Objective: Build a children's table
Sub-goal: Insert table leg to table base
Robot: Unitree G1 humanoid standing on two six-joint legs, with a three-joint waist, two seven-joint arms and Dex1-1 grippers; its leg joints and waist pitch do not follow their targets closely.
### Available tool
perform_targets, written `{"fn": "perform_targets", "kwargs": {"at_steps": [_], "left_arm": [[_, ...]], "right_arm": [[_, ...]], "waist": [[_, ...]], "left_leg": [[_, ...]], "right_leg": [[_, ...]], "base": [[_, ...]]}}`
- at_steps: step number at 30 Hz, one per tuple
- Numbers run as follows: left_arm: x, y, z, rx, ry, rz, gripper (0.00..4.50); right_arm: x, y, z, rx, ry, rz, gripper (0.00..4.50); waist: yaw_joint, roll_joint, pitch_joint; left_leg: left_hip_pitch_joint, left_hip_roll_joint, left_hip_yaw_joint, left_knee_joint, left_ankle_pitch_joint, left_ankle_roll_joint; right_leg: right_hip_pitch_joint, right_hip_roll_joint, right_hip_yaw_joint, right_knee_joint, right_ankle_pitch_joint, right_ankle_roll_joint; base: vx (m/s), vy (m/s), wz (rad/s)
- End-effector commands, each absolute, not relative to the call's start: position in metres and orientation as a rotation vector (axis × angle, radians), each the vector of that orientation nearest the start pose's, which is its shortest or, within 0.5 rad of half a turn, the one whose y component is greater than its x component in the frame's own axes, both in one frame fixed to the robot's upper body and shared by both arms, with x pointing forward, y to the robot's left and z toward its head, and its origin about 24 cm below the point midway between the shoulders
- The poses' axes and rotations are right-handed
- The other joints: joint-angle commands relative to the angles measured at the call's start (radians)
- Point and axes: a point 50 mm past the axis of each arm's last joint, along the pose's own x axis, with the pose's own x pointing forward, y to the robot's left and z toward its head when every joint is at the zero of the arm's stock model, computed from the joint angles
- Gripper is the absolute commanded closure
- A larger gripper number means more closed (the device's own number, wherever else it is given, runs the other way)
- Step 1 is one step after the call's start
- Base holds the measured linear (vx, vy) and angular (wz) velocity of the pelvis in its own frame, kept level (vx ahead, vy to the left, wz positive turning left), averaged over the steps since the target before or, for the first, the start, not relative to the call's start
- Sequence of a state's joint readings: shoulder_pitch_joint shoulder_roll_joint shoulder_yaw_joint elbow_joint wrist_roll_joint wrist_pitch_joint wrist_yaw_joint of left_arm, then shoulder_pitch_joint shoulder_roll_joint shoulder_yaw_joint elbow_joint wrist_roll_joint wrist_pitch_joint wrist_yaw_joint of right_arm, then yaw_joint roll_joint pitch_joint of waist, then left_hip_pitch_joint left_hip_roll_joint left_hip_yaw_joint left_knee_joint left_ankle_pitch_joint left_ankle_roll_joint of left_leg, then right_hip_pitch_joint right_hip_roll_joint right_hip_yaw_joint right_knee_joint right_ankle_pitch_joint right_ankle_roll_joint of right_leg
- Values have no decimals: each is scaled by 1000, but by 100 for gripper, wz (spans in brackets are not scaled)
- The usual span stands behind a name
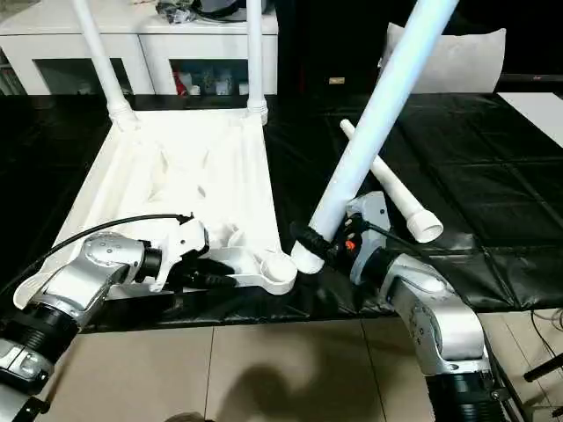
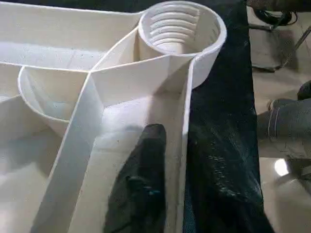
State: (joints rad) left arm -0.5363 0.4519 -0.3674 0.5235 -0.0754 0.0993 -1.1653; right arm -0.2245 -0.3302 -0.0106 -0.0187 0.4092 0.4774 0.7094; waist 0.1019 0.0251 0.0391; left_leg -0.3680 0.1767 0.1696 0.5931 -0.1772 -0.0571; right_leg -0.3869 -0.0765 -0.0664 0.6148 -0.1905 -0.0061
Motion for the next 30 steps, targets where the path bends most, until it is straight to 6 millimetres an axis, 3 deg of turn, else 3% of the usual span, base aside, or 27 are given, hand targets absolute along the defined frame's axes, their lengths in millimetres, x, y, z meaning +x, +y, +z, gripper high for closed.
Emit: {"fn": "perform_targets", "kwargs": {"at_steps": [1, 2, 6, 12, 14, 16, 20, 23, 30], "left_arm": [[308, 149, 47, 456, 479, -1317, 396], [308, 149, 47, 471, 481, -1324, 420], [307, 148, 49, 513, 481, -1354, 441], [307, 137, 54, 494, 447, -1405, 450], [305, 133, 53, 502, 449, -1430, 450], [305, 127, 52, 508, 440, -1439, 450], [306, 118, 53, 516, 417, -1448, 450], [309, 114, 53, 526, 414, -1439, 450], [312, 113, 55, 536, 406, -1436, 450]], "right_arm": [[280, -160, 85, 141, 198, 820, 259], [281, -159, 85, 138, 203, 828, 259], [287, -153, 88, 108, 237, 874, 259], [295, -145, 85, 48, 296, 936, 259], [296, -143, 83, 42, 322, 963, 259], [297, -139, 82, 40, 358, 1014, 259], [299, -136, 79, 31, 380, 1044, 259], [301, -135, 78, 29, 388, 1057, 259], [306, -136, 74, -8, 421, 1062, 259]], "waist": [[3, -7, -53], [3, -6, -52], [-1, -5, -53], [-2, -11, -56], [0, -9, -59], [2, -14, -59], [11, -12, -58], [15, -17, -57], [14, -18, -52]], "left_leg": [[12, 49, -18, -80, -267, -3], [12, 50, -18, -81, -270, -3], [13, 51, -19, -82, -276, -11], [11, 51, -15, -77, -228, -1], [11, 51, -15, -74, -206, 5], [9, 51, -12, -72, -180, 19], [13, 54, -11, -72, -190, 19], [11, 53, -11, -72, -195, 14], [15, 54, -13, -77, -241, -2]], "right_leg": [[37, -78, 49, -85, -312, -160], [36, -78, 50, -86, -317, -158], [35, -78, 50, -84, -313, -164], [37, -78, 49, -76, -236, -195], [38, -77, 49, -71, -198, -205], [40, -76, 49, -67, -155, -216], [38, -79, 49, -69, -177, -216], [40, -81, 49, -71, -199, -211], [37, -82, 50, -80, -282, -189]], "base": [[0, 0, 0], [0, 0, 0], [0, 0, 0], [0, 0, 0], [0, 0, 0], [0, 0, 0], [0, 0, 0], [0, 0, 0], [0, 0, 0]]}}
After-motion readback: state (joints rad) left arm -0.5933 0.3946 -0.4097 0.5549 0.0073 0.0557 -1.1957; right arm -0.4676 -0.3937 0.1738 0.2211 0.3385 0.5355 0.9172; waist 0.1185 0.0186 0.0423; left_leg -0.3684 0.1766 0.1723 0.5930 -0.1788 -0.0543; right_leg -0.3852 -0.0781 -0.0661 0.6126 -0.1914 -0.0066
